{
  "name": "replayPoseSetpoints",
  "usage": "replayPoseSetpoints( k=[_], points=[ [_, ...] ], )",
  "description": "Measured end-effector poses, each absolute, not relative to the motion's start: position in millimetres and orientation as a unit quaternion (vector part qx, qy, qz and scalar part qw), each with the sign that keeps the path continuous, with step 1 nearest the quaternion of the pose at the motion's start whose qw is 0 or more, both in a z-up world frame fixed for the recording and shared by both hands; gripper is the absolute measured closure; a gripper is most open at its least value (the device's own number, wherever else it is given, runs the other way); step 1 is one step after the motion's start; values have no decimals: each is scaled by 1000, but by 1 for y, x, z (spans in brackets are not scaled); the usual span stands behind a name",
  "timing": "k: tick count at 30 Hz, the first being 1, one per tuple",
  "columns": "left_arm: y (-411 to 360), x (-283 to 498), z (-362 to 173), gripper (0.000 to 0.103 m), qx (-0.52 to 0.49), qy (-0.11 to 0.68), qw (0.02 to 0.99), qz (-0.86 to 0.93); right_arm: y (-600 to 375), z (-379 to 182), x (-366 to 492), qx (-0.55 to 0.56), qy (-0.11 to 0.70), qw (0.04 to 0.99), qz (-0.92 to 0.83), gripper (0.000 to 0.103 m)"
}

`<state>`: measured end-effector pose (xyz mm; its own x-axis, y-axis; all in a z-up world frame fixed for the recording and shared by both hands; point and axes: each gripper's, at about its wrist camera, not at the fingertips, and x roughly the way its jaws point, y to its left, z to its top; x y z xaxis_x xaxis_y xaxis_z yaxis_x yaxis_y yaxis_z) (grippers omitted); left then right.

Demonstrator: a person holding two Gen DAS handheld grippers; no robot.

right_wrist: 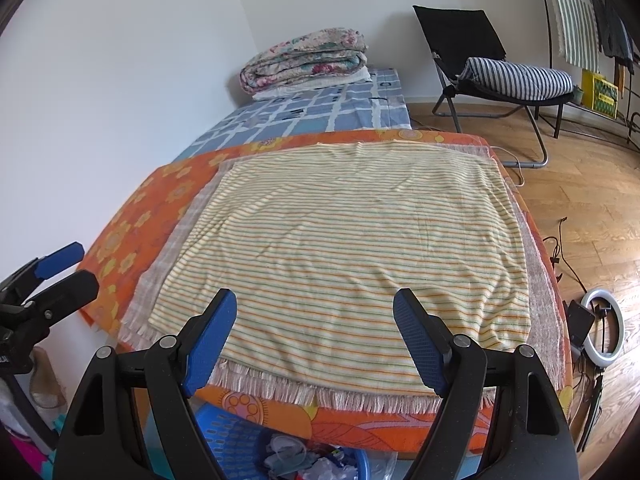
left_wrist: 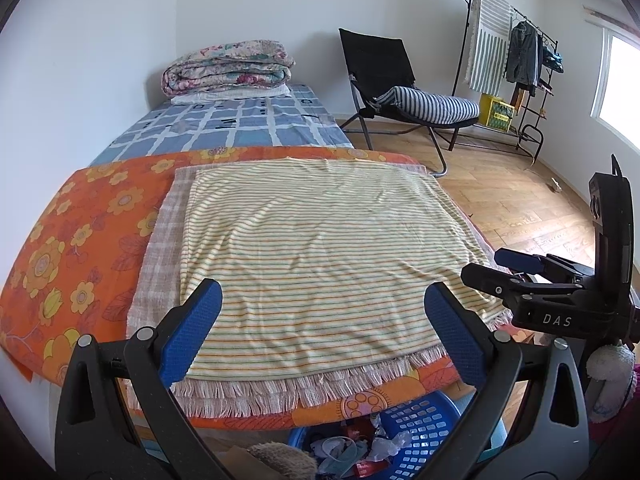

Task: Collect trash

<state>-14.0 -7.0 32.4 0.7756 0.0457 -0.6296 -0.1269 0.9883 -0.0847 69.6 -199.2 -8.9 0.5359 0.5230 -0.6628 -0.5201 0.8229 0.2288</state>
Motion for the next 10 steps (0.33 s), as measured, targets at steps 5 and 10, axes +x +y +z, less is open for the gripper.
replayPoseSetpoints(
  k=[5, 10],
  points=[
    [-7, -15, 33, 0, -58, 333, 940, 52, -200, -11, 69, 0, 381, 876, 297, 23],
    [-6, -14, 31, 0, -61, 338, 938, 55, -199, -13, 69, -3, 383, 875, 296, 23]
  ],
)
